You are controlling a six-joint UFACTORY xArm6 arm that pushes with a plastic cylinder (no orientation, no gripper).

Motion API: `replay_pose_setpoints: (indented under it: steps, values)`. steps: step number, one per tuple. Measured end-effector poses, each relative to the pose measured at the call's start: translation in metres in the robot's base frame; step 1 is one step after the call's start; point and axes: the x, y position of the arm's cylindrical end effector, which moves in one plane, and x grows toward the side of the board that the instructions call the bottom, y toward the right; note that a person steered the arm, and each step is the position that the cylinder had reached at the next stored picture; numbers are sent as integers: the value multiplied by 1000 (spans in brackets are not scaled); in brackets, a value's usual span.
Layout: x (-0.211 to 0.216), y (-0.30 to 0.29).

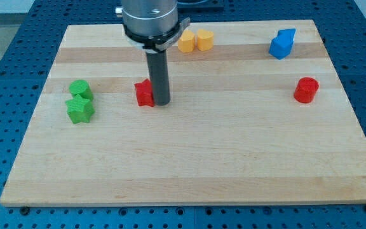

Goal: Move red star to the right of green star

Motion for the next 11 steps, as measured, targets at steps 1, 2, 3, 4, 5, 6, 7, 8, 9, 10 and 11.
replay_pose_setpoints:
  steps: [1,2,3,4,5,6,7,8,9,10,11]
  values:
    - [4,-20]
    - [5,-24]
    - [-3,6]
    - [-27,18]
    - [-47,2]
    - [-55,-22]
    - [-43,-44]
    - [-29,-63]
    - [-20,-78]
    - [-34,-59]
    - [-34,-40]
